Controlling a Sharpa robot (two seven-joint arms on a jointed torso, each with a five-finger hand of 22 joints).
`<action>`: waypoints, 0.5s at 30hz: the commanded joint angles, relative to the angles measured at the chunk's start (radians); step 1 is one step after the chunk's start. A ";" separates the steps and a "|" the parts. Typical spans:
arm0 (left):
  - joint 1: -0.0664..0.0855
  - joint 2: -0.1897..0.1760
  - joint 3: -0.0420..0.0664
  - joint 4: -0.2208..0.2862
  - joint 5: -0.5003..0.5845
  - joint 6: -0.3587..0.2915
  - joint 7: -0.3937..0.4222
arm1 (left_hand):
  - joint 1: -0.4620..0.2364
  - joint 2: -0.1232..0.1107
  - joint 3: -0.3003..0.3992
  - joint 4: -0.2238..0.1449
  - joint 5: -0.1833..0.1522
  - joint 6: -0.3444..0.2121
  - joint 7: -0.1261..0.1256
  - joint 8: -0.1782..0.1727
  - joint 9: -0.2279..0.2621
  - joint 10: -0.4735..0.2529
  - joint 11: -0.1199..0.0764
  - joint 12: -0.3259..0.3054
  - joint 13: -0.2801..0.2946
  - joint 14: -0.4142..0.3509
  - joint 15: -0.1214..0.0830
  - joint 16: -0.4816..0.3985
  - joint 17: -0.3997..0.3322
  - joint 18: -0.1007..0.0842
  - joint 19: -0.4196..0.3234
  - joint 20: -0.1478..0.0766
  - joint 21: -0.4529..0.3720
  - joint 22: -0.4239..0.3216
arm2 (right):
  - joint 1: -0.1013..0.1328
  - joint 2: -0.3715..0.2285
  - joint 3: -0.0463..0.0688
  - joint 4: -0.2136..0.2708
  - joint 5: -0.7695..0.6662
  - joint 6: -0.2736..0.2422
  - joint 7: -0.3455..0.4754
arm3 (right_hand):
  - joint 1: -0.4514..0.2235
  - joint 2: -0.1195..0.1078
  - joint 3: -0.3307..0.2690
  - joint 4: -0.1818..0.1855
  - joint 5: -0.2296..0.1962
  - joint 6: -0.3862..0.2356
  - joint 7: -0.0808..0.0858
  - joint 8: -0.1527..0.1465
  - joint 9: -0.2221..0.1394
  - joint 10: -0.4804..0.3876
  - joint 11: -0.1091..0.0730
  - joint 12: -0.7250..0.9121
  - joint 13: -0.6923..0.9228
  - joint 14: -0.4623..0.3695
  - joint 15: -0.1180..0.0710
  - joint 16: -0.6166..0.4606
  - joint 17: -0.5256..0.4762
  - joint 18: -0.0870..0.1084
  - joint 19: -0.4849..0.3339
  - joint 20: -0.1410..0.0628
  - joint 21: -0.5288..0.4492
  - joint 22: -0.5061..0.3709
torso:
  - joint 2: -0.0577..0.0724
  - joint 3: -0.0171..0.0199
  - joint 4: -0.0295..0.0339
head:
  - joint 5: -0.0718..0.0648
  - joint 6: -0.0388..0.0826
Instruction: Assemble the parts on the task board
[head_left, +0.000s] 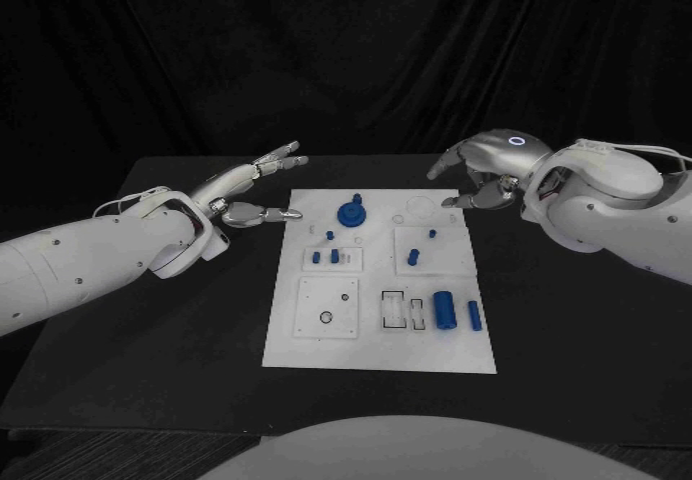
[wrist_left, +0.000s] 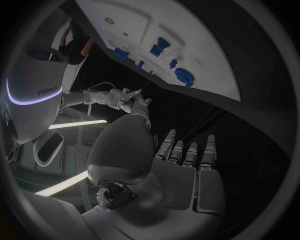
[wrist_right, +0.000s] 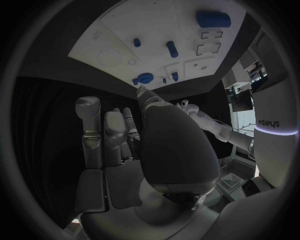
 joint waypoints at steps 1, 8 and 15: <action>-0.014 -0.004 0.001 0.019 0.403 0.182 0.180 | -0.021 -0.024 0.003 0.002 -0.004 -0.047 -0.010 -0.005 -0.004 -0.019 -0.006 -0.006 -0.004 -0.004 -0.007 -0.004 -0.002 0.005 -0.025 -0.004 -0.017 -0.224 | -0.022 0.012 0.000 -0.015 -0.136 0.057 -0.003 | -0.003 -0.010 -0.001 0.007 -0.008 -0.001 -0.004 -0.006 -0.002 -0.006 0.001 -0.004 -0.007 -0.009 -0.002 -0.005 -0.004 0.014 -0.009 0.000 -0.006 0.015 | 0.000 -0.0039 0.0052 | -0.005 0.000; -0.041 -0.026 0.001 0.066 0.708 0.310 0.217 | -0.033 -0.046 0.018 0.002 -0.003 -0.102 -0.014 -0.010 -0.009 -0.019 -0.006 -0.006 -0.004 -0.004 -0.008 -0.004 -0.002 0.016 -0.026 -0.025 -0.020 -0.260 | -0.063 0.035 0.000 -0.047 -0.154 0.065 0.024 | -0.007 -0.003 -0.002 0.007 -0.019 0.031 0.032 -0.001 -0.004 0.017 0.001 0.009 -0.034 -0.008 -0.002 -0.004 -0.006 0.014 -0.003 0.001 -0.011 0.016 | -0.004 -0.0115 0.0093 | -0.009 0.000; -0.053 -0.046 0.001 0.100 0.787 0.361 0.218 | -0.020 0.004 0.030 -0.002 0.012 -0.103 -0.002 -0.009 -0.008 -0.019 0.008 -0.006 -0.004 -0.004 0.008 -0.004 -0.002 0.028 -0.026 -0.014 -0.019 -0.259 | -0.090 0.046 0.000 -0.067 -0.158 0.053 0.049 | -0.004 0.019 0.013 -0.005 0.015 0.076 0.040 0.001 -0.006 0.106 0.007 0.041 -0.067 0.007 0.000 0.014 0.004 0.008 0.023 0.001 0.018 0.030 | -0.014 -0.0202 0.0173 | -0.017 0.000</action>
